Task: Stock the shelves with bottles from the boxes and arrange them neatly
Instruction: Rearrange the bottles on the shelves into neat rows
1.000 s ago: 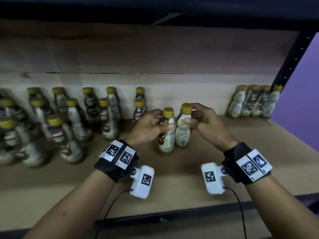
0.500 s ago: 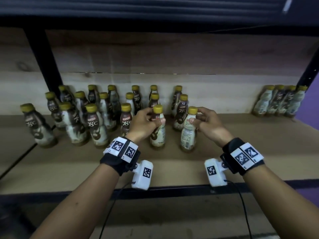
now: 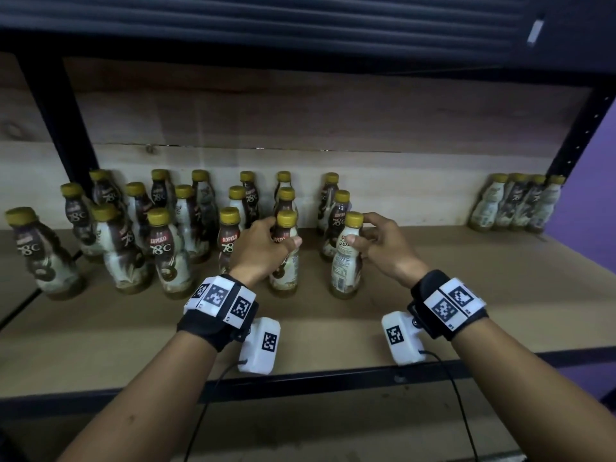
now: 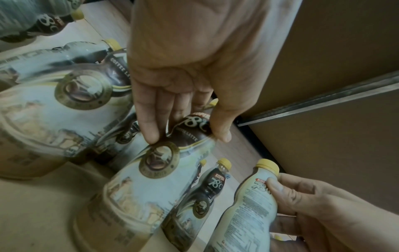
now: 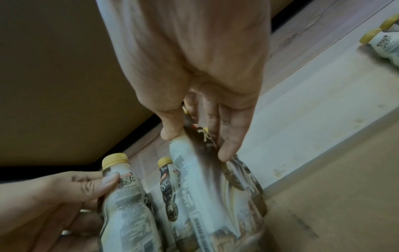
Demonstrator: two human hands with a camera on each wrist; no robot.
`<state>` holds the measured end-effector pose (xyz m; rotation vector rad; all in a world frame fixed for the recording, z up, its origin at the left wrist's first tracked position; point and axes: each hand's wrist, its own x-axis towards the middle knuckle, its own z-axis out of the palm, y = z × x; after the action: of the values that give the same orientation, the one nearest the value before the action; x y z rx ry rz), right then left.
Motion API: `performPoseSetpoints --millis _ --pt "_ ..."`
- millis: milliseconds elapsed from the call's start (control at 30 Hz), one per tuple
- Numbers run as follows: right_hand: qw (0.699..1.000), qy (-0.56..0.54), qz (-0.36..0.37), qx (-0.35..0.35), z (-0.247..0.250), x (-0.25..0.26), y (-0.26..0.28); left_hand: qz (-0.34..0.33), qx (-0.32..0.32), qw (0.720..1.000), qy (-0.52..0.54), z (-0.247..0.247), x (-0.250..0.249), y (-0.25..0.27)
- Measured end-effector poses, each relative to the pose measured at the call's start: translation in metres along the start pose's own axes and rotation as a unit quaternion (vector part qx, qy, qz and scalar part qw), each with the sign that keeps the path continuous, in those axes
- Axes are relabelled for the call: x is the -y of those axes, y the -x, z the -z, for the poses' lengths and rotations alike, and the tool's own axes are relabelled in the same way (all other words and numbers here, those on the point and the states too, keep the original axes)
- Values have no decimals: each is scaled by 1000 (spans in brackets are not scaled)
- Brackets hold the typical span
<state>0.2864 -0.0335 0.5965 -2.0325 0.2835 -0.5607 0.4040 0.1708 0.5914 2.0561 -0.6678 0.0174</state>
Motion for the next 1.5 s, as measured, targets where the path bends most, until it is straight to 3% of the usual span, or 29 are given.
performPoseSetpoints --millis 333,567,800,933,1133,1333,1500 --pt "999 24 21 34 7 -5 3 6 -12 998 -63 0 -1 3" --pt "996 63 17 66 10 4 4 9 13 997 -75 6 -11 5" --pt "986 167 16 25 37 31 0 -65 2 992 -112 26 -53 -14" --pt "956 291 30 6 77 45 -2 -129 42 982 -134 22 -99 -32" --pt "899 436 -12 -30 145 33 -3 -204 126 951 -193 -42 -171 -48" --pt "882 456 -84 -88 229 -2 -1 -246 222 923 -197 -140 -225 -58" --pt "876 453 -139 -89 283 -46 -11 -211 264 913 -229 -225 -246 -84"
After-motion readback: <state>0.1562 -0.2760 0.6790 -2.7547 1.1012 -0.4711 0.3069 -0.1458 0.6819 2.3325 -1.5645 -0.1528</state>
